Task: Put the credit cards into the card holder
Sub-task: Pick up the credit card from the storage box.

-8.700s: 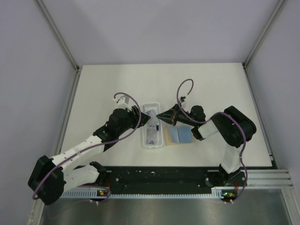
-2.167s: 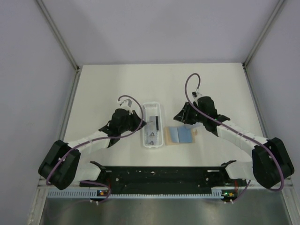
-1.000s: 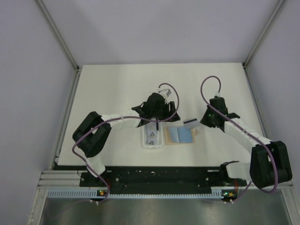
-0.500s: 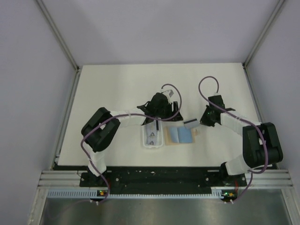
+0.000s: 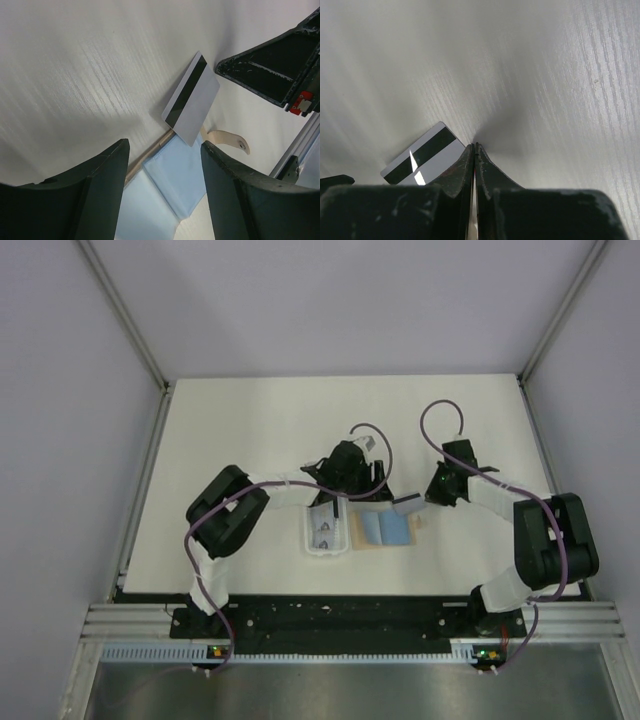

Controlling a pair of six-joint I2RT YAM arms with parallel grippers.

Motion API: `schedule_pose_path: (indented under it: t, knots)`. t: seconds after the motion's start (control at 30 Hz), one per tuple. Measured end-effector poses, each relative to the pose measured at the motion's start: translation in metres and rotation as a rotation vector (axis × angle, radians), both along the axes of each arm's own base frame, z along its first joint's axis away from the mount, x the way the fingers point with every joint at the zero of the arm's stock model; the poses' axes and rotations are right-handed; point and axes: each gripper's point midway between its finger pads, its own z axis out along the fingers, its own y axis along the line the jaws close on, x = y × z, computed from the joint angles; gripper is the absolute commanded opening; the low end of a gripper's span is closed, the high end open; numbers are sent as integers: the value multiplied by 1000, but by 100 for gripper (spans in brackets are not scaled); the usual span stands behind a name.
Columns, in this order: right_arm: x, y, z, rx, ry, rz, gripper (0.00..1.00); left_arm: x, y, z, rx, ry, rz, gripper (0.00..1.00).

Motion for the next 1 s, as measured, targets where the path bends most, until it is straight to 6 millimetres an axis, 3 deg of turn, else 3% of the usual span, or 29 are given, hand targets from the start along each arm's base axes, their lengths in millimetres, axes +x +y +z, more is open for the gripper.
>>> schedule_pose_path:
  t: [0.23, 0.67, 1.0]
  knots:
    - [-1, 3, 0, 12, 3, 16, 0, -3, -3, -17, 11, 47, 12, 60]
    - [-4, 10, 0, 49, 15, 39, 0, 10, -19, -17, -60, 97, 91, 54]
    - [-4, 17, 0, 81, 16, 57, 0, 5, -27, -19, -93, 131, 90, 48]
